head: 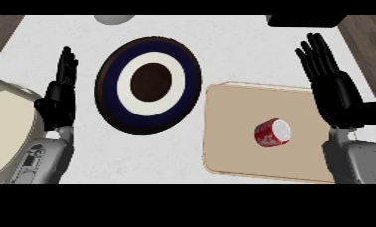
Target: Pick the can from the tray and place it in the plate
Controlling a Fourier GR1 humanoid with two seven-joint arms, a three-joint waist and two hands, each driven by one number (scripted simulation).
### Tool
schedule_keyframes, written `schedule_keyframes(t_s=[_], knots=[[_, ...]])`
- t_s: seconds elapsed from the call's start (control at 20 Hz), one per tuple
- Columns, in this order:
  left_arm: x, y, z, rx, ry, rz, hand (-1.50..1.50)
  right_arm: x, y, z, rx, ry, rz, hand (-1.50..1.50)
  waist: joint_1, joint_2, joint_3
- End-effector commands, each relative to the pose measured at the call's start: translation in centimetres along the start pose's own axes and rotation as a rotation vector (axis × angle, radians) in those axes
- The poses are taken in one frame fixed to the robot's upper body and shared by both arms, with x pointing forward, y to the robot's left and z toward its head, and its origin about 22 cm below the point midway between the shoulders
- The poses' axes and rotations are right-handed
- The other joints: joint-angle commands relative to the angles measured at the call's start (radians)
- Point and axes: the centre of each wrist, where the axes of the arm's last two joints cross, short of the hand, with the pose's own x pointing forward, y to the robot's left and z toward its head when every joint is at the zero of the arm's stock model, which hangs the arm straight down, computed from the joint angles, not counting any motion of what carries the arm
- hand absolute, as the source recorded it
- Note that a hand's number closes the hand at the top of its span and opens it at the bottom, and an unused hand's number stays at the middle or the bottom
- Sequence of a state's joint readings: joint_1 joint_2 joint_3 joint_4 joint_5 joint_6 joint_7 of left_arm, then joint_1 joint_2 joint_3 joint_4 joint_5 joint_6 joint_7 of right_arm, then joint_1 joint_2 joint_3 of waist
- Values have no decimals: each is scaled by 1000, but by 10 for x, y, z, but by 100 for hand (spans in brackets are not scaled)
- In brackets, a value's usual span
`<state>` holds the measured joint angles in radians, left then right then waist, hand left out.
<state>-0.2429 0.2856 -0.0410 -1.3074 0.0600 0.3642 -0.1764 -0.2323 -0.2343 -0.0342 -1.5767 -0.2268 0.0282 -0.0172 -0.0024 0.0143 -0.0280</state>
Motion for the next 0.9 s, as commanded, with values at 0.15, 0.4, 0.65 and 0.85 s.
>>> schedule_keyframes(t_s=[0.15,0.4,0.65,0.85], knots=[[51,6,-26,-199,-66,27,0,10,96,-20,308,-76,9,150,34,-17,28],[45,-1,-19,-294,-53,37,0,1,50,-17,321,57,801,150,22,-32,11],[64,9,-24,-312,-43,66,0,-56,150,44,-29,41,353,-150,10,-17,30],[79,23,-18,-325,-50,70,0,-67,149,74,-76,-69,269,-150,7,-18,29]])
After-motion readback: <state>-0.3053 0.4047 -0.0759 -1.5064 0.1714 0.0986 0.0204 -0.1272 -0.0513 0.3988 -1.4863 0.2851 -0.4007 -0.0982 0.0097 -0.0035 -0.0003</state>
